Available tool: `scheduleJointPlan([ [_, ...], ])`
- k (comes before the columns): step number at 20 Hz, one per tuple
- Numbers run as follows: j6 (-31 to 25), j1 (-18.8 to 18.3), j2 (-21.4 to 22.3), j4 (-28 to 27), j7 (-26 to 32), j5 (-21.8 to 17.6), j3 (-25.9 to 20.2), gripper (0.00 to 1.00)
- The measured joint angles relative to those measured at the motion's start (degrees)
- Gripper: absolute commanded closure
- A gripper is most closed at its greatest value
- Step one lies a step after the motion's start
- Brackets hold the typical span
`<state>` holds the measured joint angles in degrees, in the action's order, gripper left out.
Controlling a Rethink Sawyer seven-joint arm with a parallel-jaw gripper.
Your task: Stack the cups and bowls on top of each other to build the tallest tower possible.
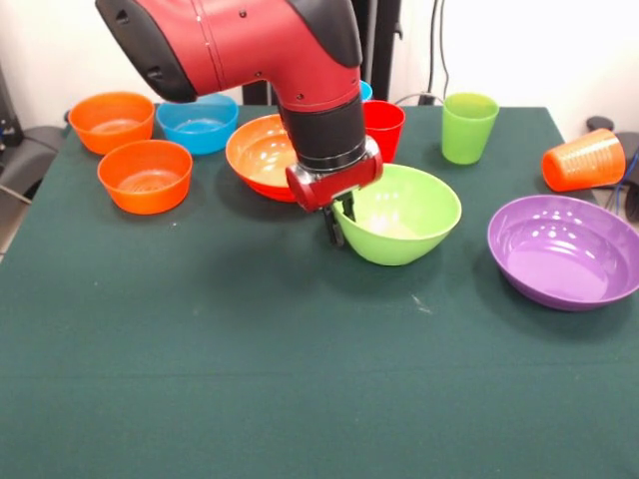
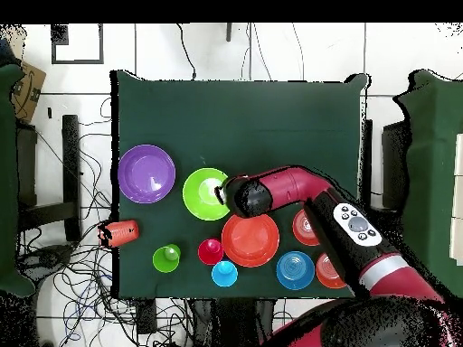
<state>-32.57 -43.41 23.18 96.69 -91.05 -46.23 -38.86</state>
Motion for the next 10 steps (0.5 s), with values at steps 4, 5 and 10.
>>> scheduleJointPlan([
  [4, -0.37, -1.29, -0.59, -1.02, 1.99, -0.29, -0.77, 1.0],
  [5, -0.38, -1.6, -0.88, -1.33, 2.5, -0.3, -0.92, 1.0],
  [10, -0.98, -3.03, -2.24, -2.45, 4.77, -0.27, -1.75, 1.0],
])
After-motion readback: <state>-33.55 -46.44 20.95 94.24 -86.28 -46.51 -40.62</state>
